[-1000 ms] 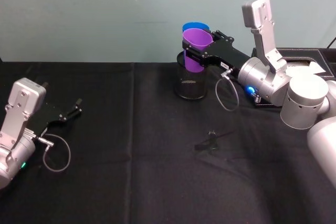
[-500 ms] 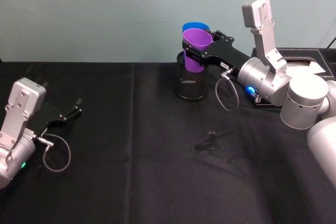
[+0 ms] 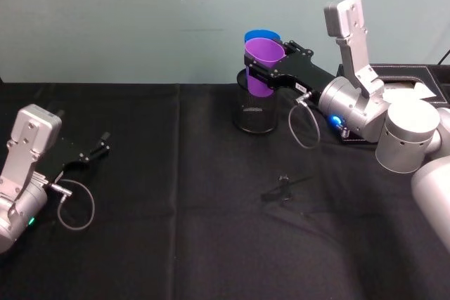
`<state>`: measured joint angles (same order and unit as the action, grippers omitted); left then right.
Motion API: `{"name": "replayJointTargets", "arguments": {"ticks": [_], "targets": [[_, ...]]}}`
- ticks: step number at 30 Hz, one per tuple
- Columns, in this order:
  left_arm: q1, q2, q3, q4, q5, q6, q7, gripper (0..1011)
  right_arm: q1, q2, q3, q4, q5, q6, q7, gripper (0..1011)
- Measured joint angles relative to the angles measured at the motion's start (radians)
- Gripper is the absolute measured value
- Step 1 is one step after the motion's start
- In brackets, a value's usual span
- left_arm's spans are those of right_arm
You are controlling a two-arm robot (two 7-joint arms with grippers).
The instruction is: Pick up one cup with a gripper and tap it against the other cup.
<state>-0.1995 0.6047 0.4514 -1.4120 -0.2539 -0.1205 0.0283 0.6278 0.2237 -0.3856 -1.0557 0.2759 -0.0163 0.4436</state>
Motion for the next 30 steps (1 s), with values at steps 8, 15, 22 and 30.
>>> {"name": "replayJointTargets", "arguments": {"ticks": [8, 15, 22, 30], "targets": [[0.000, 0.000, 0.000, 0.000, 0.000, 0.000, 0.000, 1000, 0.000, 0.000, 0.000, 0.000, 0.000, 0.000, 0.000, 732], [0.000, 0.000, 0.000, 0.000, 0.000, 0.000, 0.000, 1000, 0.000, 0.000, 0.000, 0.000, 0.000, 0.000, 0.000, 732], [0.000, 0.000, 0.000, 0.000, 0.000, 0.000, 0.000, 1000, 0.000, 0.000, 0.000, 0.000, 0.000, 0.000, 0.000, 732], [0.000, 0.000, 0.000, 0.000, 0.000, 0.000, 0.000, 1000, 0.000, 0.000, 0.000, 0.000, 0.000, 0.000, 0.000, 732]]}}
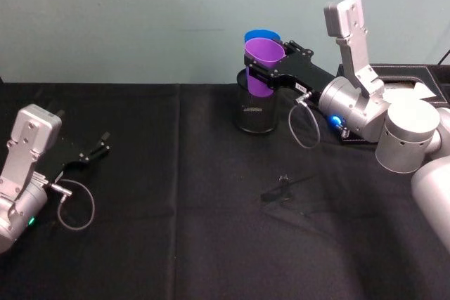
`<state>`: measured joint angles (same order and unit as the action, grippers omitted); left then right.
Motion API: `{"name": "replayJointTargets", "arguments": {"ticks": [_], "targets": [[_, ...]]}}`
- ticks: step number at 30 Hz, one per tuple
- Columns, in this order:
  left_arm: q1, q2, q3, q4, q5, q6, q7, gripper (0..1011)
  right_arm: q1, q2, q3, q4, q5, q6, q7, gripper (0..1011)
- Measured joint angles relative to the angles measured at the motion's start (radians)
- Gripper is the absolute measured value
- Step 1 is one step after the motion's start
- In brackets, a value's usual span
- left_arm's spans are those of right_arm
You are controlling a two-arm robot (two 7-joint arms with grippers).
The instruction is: Pick up one cup with a gripper and tap it against the other cup.
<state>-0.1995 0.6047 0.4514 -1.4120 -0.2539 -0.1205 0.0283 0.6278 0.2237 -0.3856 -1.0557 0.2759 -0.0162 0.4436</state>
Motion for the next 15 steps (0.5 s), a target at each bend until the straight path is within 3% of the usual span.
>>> {"name": "replayJointTargets", "arguments": {"ticks": [5, 11, 15], "targets": [[0.000, 0.000, 0.000, 0.000, 0.000, 0.000, 0.000, 1000, -0.010, 0.005, 0.003, -0.033, 0.013, 0.007, 0.013, 732], [0.000, 0.000, 0.000, 0.000, 0.000, 0.000, 0.000, 1000, -0.085, 0.032, 0.004, -0.156, 0.040, 0.041, 0.021, 732], [0.000, 0.000, 0.000, 0.000, 0.000, 0.000, 0.000, 1000, -0.181, 0.069, 0.002, -0.290, 0.057, 0.073, 0.009, 732]]}}
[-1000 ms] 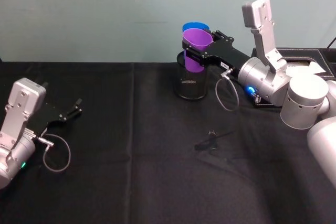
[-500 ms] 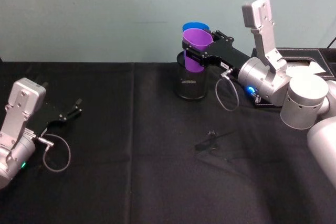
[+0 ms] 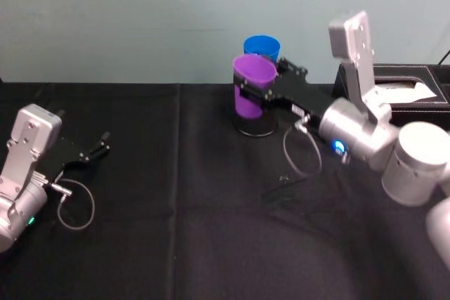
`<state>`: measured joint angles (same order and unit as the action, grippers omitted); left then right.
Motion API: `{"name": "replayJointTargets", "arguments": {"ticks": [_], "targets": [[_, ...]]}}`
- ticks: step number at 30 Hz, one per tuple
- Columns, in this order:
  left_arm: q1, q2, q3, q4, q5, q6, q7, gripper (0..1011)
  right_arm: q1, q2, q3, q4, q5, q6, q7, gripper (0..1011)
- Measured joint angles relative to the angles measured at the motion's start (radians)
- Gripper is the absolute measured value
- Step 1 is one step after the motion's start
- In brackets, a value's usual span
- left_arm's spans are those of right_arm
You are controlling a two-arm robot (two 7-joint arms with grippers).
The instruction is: Pick up one cup with a gripper and tap it against the other cup.
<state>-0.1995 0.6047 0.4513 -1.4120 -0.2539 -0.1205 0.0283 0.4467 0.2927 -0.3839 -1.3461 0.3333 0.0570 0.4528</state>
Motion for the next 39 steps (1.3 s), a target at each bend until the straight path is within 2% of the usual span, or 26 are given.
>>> {"name": "replayJointTargets", "arguments": {"ticks": [3, 4, 8, 14, 18, 27, 34, 39], "targets": [[0.000, 0.000, 0.000, 0.000, 0.000, 0.000, 0.000, 1000, -0.086, 0.033, 0.003, -0.098, 0.011, 0.022, -0.027, 732], [0.000, 0.000, 0.000, 0.000, 0.000, 0.000, 0.000, 1000, -0.086, 0.033, 0.003, -0.098, 0.011, 0.022, -0.027, 732], [0.000, 0.000, 0.000, 0.000, 0.000, 0.000, 0.000, 1000, -0.186, 0.069, 0.017, -0.198, 0.013, 0.040, -0.070, 732], [0.000, 0.000, 0.000, 0.000, 0.000, 0.000, 0.000, 1000, -0.304, 0.082, 0.027, -0.264, -0.005, 0.020, -0.127, 732], [0.000, 0.000, 0.000, 0.000, 0.000, 0.000, 0.000, 1000, -0.346, 0.072, 0.026, -0.262, -0.030, -0.004, -0.150, 732], [0.000, 0.000, 0.000, 0.000, 0.000, 0.000, 0.000, 1000, -0.376, 0.033, 0.018, -0.202, -0.116, -0.073, -0.196, 732], [0.000, 0.000, 0.000, 0.000, 0.000, 0.000, 0.000, 1000, -0.376, 0.010, 0.020, -0.166, -0.157, -0.105, -0.207, 732], [0.000, 0.000, 0.000, 0.000, 0.000, 0.000, 0.000, 1000, -0.378, -0.004, 0.026, -0.154, -0.169, -0.111, -0.208, 732]]}}
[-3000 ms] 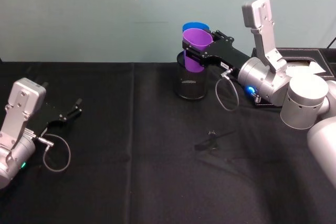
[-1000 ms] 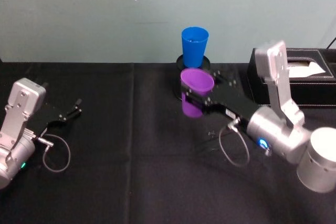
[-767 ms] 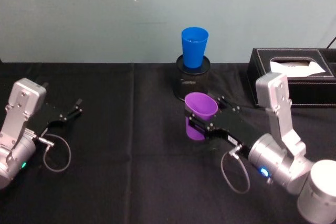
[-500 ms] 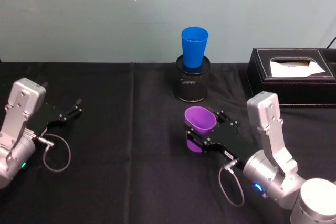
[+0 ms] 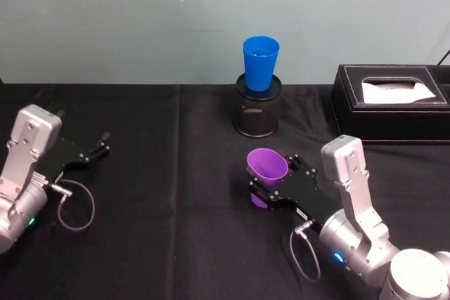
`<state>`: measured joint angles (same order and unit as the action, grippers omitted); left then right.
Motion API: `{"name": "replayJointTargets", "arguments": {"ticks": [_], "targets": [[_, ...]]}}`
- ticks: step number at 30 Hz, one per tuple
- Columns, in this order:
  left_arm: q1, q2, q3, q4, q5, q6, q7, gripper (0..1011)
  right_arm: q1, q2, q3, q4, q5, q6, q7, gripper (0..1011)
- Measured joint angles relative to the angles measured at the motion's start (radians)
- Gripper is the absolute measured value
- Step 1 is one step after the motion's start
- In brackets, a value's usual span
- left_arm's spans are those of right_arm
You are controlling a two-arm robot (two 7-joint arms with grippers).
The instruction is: Pick up one cup with a gripper and tap it against the other cup.
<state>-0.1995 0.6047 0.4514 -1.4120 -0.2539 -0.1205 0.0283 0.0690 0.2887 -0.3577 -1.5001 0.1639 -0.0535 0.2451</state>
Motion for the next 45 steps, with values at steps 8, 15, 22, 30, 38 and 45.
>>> {"name": "replayJointTargets", "arguments": {"ticks": [8, 15, 22, 30, 38, 45], "targets": [[0.000, 0.000, 0.000, 0.000, 0.000, 0.000, 0.000, 1000, -0.003, -0.010, 0.011, 0.004, -0.004, 0.000, 0.001, 732], [0.000, 0.000, 0.000, 0.000, 0.000, 0.000, 0.000, 1000, -0.003, -0.008, 0.009, 0.004, -0.004, 0.000, 0.001, 808], [0.000, 0.000, 0.000, 0.000, 0.000, 0.000, 0.000, 1000, -0.003, -0.008, 0.008, 0.003, -0.003, 0.000, 0.001, 953], [0.000, 0.000, 0.000, 0.000, 0.000, 0.000, 0.000, 1000, 0.000, -0.017, 0.032, -0.042, -0.005, 0.003, 0.006, 1003], [0.000, 0.000, 0.000, 0.000, 0.000, 0.000, 0.000, 1000, 0.004, -0.050, 0.088, -0.123, -0.032, 0.055, -0.058, 1003], [0.000, 0.000, 0.000, 0.000, 0.000, 0.000, 0.000, 1000, 0.005, -0.106, 0.153, -0.106, -0.070, 0.105, -0.180, 1003]]}}
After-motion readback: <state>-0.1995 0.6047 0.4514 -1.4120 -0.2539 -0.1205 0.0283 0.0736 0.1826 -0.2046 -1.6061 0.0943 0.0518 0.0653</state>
